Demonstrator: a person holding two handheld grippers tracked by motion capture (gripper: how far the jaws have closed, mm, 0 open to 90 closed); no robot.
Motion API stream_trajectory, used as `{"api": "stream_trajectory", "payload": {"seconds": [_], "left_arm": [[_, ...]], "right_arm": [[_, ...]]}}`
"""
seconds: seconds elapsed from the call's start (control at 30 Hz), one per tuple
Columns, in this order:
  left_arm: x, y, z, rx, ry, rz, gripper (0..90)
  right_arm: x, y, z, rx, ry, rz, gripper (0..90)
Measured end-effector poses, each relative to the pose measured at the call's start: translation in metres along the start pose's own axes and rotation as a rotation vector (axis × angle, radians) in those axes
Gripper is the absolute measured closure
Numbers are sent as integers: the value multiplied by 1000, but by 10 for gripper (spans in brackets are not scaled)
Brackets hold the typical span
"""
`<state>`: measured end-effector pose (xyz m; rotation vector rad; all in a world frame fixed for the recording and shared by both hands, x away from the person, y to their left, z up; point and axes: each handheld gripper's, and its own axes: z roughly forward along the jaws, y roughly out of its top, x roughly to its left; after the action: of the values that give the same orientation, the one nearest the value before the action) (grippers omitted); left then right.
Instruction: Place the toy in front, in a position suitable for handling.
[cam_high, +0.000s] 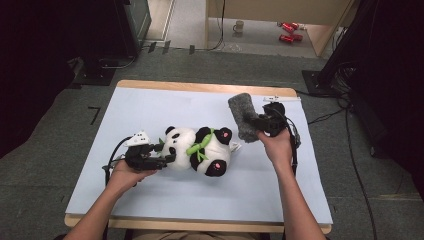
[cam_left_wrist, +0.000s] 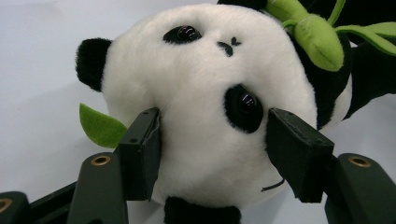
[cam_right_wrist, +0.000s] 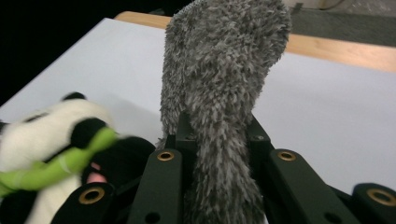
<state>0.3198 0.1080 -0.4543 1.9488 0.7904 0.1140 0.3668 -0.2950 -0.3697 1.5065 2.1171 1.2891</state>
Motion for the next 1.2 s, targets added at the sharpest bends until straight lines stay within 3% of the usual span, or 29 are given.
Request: {"api": "stream_trajectory", "payload": {"seconds": [0.23, 0.43, 0.67, 0.77, 0.93, 1.07, 1.2], "left_arm": [[-4, 0, 3, -1, 8, 14, 376], [-6, -2, 3, -12, 18, 7, 373], [-12, -4, 1, -9, 60, 19, 371], [-15, -5, 1, -11, 79, 1, 370], [-17, -5, 1, -8, 92, -8, 371], [-19, -1, 1, 29, 112, -44, 389], [-18, -2, 0, 51, 110, -68, 426]], "right_arm": [[39, 24, 8, -5, 89, -75, 746], [69, 27, 28, 35, 167, -125, 746], [102, 28, 52, 82, 239, -196, 744], [117, 29, 65, 99, 273, -218, 743], [130, 27, 81, 130, 300, -249, 742], [143, 21, 102, 183, 322, -266, 741], [144, 13, 117, 238, 278, -282, 735]]}}
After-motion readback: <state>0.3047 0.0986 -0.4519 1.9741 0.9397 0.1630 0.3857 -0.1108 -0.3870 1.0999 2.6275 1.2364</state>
